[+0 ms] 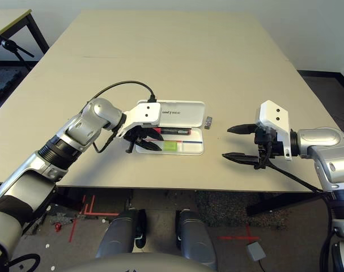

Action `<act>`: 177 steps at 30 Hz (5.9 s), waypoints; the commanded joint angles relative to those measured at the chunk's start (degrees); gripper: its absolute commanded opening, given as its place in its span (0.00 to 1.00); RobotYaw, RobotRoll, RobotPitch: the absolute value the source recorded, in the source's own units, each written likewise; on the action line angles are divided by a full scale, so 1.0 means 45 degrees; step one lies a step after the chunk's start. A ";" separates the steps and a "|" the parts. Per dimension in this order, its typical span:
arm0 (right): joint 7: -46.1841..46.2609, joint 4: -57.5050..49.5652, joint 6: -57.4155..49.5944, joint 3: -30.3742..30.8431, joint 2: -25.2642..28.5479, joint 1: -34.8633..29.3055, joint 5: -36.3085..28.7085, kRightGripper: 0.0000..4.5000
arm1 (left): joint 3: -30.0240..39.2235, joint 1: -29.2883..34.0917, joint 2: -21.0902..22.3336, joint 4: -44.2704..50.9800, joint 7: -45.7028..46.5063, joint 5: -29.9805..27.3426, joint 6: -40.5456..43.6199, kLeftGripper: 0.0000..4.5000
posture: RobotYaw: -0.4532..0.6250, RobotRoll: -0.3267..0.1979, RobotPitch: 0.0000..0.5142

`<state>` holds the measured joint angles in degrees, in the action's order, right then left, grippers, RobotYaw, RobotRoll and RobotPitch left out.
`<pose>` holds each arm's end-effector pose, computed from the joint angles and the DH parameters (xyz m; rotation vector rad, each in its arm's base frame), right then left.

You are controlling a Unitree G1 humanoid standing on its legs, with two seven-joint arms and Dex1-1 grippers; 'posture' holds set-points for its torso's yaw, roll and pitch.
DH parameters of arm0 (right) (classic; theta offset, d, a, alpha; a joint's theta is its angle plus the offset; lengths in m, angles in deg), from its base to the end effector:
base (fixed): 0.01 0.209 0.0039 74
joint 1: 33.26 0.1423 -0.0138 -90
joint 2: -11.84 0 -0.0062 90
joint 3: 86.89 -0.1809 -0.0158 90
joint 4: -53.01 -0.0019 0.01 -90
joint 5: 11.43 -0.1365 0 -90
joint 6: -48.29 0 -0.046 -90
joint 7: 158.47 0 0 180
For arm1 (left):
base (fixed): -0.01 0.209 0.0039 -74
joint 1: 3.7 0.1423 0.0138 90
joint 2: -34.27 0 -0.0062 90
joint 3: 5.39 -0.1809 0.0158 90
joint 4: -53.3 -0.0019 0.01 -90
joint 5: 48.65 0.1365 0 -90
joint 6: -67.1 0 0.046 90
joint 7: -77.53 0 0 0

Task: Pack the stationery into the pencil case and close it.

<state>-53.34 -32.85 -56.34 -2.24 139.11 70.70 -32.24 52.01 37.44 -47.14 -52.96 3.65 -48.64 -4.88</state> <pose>0.2337 -0.3116 0.1742 -0.4353 0.3381 1.0884 0.3157 0.1060 0.1694 0.7854 0.3688 -1.5754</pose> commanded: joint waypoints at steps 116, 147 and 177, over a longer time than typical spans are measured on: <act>0.1236 0.0931 -0.0893 0.2048 0.1044 0.2318 0.2026 0.01 | 0.3998 0.3169 0.3563 0.3771 0.0522 -0.2456 0.3090 1.00 | 0.62 0.62 0.22; 1.2603 -0.0680 -1.2618 -0.1104 -0.6098 0.4808 0.2283 1.00 | 0.3813 0.2983 0.3238 0.3411 0.0813 -0.2225 0.3134 1.00 | 0.60 0.62 0.19; 1.3969 0.0508 -1.3260 -0.1565 -0.8101 0.4754 0.1772 0.36 | 0.3785 0.2754 0.3182 0.3473 0.0946 -0.2184 0.3383 1.00 | 0.61 0.62 0.18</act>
<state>9.70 -31.24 -114.84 -9.05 102.98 92.22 -23.59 69.85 50.61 -32.92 -37.67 7.68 -58.64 9.94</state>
